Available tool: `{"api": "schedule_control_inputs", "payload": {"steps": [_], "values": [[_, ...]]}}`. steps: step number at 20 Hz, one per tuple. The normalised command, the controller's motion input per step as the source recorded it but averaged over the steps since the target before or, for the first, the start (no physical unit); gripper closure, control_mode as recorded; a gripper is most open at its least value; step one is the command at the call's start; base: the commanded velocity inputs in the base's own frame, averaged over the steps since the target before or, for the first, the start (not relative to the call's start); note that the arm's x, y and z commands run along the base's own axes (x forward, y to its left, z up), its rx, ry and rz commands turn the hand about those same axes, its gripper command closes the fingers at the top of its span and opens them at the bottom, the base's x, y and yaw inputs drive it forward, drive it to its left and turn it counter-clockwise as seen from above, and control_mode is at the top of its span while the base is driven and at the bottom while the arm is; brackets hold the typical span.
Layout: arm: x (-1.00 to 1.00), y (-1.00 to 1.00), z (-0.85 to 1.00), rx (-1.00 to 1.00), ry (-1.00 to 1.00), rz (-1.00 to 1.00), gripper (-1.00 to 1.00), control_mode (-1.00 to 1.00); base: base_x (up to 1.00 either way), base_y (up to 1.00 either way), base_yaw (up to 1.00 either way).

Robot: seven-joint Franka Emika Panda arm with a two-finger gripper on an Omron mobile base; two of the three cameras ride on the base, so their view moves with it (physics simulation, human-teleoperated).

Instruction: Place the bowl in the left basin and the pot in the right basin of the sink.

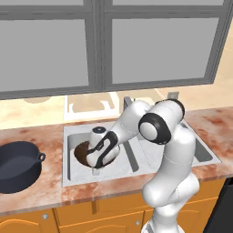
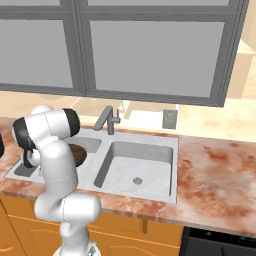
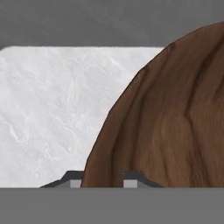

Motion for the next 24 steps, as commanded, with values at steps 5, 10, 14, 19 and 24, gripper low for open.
{"api": "schedule_control_inputs", "payload": {"steps": [5, 10, 14, 19, 24], "values": [[-0.07, 0.03, 0.19, 0.00, 0.00, -0.06, -1.00, -1.00, 0.00, 0.00, 0.00], [-0.16, 0.01, 0.31, 0.00, 0.00, -0.11, -1.00, -1.00, 0.00, 0.00, 0.00], [-0.20, 0.00, 0.36, 0.00, 0.00, -0.20, -1.00, -1.00, 0.00, 0.00, 0.00], [-0.17, 0.00, 0.40, 0.00, 0.02, -0.31, -1.00, -1.00, 0.00, 0.00, 0.00], [-0.21, 0.00, 0.41, 0.00, 0.00, -0.37, -1.00, -1.00, 0.00, 0.00, 0.00]]}}
